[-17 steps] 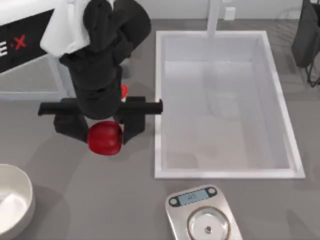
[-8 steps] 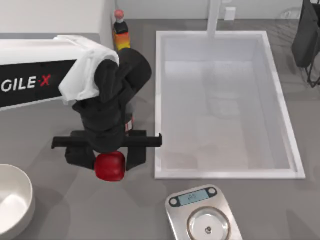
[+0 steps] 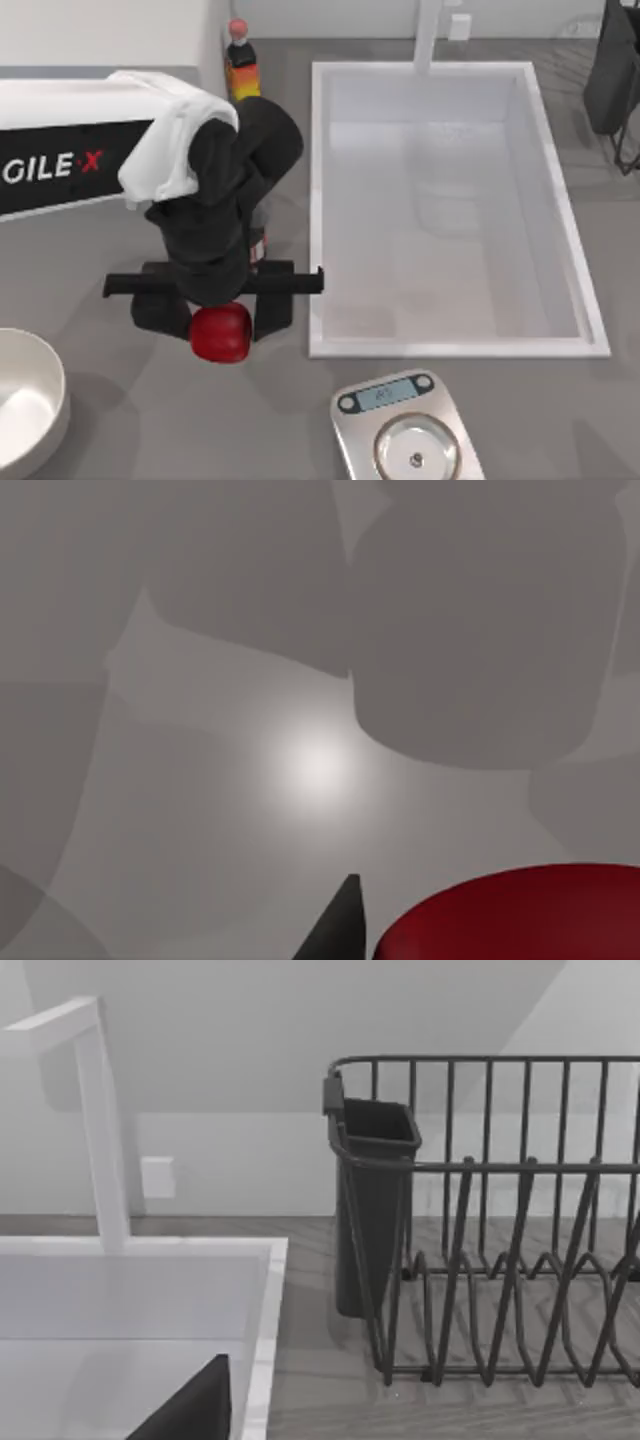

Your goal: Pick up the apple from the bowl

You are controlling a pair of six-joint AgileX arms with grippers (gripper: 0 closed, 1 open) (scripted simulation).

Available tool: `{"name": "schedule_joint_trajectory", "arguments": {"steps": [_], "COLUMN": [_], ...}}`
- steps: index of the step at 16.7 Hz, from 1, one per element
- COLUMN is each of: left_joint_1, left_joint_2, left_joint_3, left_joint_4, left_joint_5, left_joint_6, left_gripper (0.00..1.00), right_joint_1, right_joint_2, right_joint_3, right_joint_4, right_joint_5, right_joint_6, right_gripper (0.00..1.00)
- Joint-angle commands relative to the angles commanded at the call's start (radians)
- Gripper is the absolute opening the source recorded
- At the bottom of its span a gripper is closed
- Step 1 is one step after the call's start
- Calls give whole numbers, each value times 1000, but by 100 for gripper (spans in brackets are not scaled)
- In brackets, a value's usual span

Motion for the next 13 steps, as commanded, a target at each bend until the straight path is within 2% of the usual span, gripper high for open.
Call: {"name": "schedule_joint_trajectory", "arguments": {"steps": [7,13], "left_joint_1": [0,0], "left_joint_2": [0,0], "left_joint_3": [0,0], "left_joint_4": [0,0], "left_joint_5": [0,0], "left_joint_6": [0,0], "left_gripper": [98,100], "right_joint_1": [0,0], "right_joint_2": [0,0], "right_joint_3": [0,0], "right_joint_4": [0,0], "right_joint_5": [0,0], "right_joint_6": [0,0], "right_gripper": [100,100]}}
